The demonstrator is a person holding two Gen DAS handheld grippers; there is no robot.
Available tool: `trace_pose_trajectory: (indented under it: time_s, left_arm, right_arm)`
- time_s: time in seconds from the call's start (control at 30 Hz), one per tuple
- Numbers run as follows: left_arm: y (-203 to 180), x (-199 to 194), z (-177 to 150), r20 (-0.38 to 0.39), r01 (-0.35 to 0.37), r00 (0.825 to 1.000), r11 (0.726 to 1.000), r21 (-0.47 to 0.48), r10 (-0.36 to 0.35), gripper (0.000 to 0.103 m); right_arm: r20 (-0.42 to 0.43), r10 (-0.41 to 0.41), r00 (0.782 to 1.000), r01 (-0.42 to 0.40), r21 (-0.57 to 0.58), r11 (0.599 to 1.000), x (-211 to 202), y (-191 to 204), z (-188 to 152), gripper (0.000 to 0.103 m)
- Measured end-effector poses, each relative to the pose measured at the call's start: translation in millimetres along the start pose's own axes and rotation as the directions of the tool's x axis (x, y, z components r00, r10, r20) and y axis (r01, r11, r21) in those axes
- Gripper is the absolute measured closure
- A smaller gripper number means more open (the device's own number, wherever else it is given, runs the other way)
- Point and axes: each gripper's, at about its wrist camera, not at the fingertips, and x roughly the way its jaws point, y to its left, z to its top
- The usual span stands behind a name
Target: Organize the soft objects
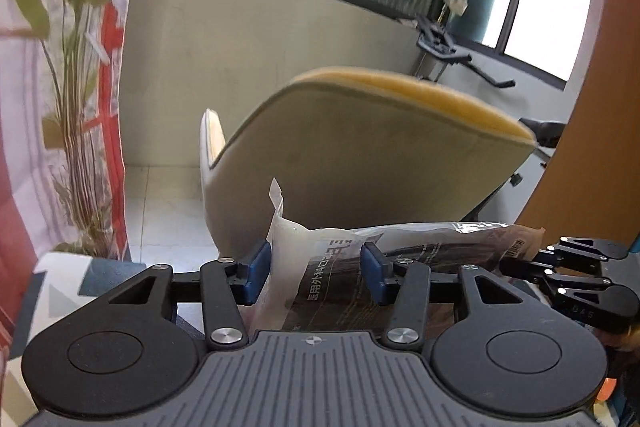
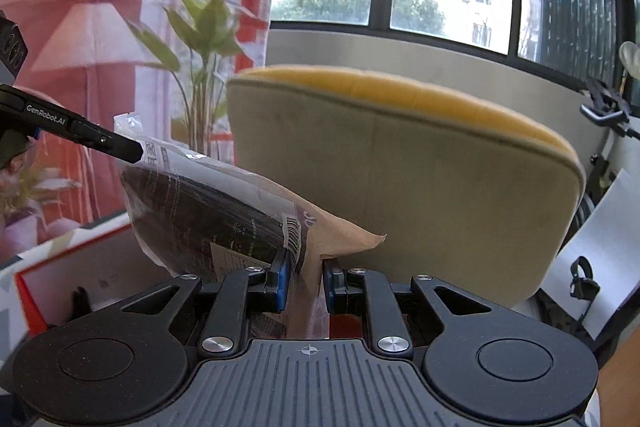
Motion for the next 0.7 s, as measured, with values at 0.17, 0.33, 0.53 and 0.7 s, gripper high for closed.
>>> trace_pose_trajectory:
  time_s: [0.17, 0.33, 0.53, 0.7]
  left_arm:
    - [10, 22, -8, -0.03, -0.023, 0.999, 1.0, -0.002, 0.023, 0.051]
    - [20, 36, -11, -0.075, -0.032, 0.997, 1.0, 0.001, 0.032, 0.051]
    - [22, 52, -15, -0.145, -0.037, 0.989, 0.999, 0.034, 0.041, 0.055]
    - [13, 62, -18, -0.178, -0.047, 0.982, 0.992, 0.114, 0.067, 0.056]
  right_arm:
    - [-0.052, 0.007, 0.999, -0.008, -0.028, 1.0, 24, 1, -13, 0.087]
    - [-0.102, 0.015, 0.995, -0.019, -0.039, 0.999, 46, 5, -20, 0.088]
    - [-0.169, 0.016, 0.985, -0.021, -0.031, 0.999, 69, 8, -25, 0.088]
    - [-0.249, 0.012, 0.968, -0.014, -0.004, 1.0, 88, 8, -35, 0.088]
